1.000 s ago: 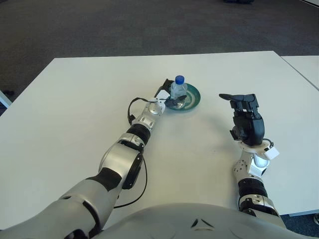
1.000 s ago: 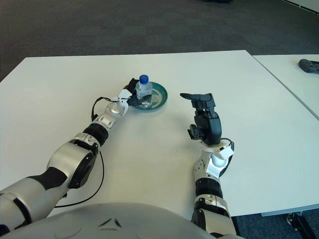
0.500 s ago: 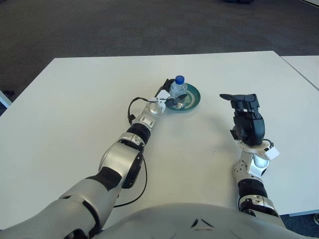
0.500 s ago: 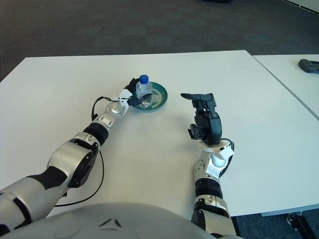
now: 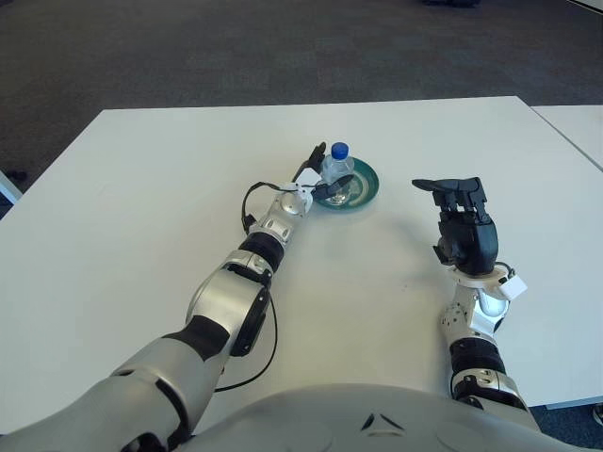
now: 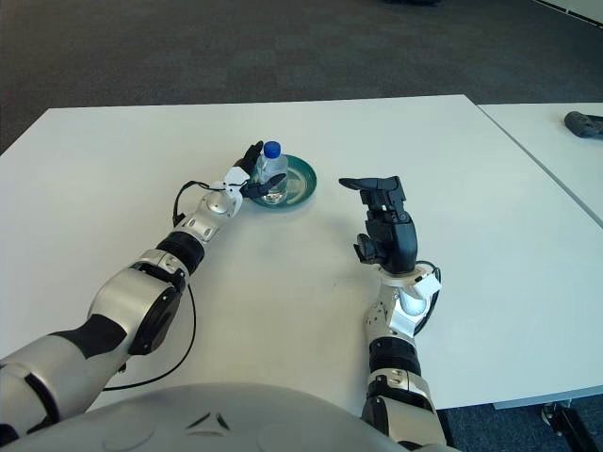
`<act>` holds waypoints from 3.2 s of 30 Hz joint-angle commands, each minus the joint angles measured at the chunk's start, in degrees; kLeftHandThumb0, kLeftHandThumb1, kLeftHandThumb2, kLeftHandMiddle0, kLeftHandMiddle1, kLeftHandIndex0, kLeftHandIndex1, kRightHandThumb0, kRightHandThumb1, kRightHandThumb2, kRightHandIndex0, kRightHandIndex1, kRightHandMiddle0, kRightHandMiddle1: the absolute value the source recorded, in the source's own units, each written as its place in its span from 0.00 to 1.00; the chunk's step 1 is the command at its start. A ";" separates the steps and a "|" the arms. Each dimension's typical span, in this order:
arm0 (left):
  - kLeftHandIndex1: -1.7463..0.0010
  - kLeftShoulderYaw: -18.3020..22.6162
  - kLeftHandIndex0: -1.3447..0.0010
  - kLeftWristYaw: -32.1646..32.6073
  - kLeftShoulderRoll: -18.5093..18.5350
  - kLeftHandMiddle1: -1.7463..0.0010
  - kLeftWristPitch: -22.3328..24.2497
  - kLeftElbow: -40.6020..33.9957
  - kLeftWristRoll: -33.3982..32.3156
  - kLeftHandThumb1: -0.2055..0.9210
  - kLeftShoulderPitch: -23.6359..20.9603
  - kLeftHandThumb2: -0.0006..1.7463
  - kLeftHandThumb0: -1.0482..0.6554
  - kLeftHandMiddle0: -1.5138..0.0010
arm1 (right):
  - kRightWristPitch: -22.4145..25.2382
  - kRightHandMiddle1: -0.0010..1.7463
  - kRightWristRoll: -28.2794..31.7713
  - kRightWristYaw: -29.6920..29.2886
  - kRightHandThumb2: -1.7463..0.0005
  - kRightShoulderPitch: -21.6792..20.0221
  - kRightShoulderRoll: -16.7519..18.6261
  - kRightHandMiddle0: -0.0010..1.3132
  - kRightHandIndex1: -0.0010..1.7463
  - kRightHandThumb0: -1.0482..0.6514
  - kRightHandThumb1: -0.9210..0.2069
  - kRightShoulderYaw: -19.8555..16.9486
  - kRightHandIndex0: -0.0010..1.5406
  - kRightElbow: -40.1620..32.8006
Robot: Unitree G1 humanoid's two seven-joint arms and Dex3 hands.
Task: Put the bottle into the plate.
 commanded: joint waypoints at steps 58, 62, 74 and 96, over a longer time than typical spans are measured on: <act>0.88 5.22 1.00 7.91 5.70 0.99 -21.77 1.65 -0.29 1.00 10.42 0.38 0.00 0.95 | 8.39 0.71 6.51 5.23 0.69 5.38 -1.20 0.12 0.64 0.21 0.06 -8.17 0.30 19.59; 0.91 8.32 1.00 0.76 8.23 0.99 -26.57 6.74 -4.21 1.00 10.92 0.43 0.00 0.96 | 8.95 0.71 6.94 5.95 0.69 4.21 -2.21 0.12 0.64 0.21 0.06 -9.10 0.30 21.19; 0.92 17.61 1.00 -9.46 1.95 1.00 -42.79 9.67 -16.02 1.00 16.78 0.57 0.00 0.99 | 10.30 0.71 8.01 7.90 0.70 0.68 -5.09 0.12 0.64 0.21 0.06 -11.49 0.30 25.80; 0.78 25.20 1.00 -4.71 -1.61 0.98 -40.45 12.22 -18.56 1.00 16.42 0.63 0.00 0.91 | 17.17 0.65 1.89 -8.74 0.75 -1.61 -6.31 0.23 0.51 0.08 0.00 -9.58 0.28 19.71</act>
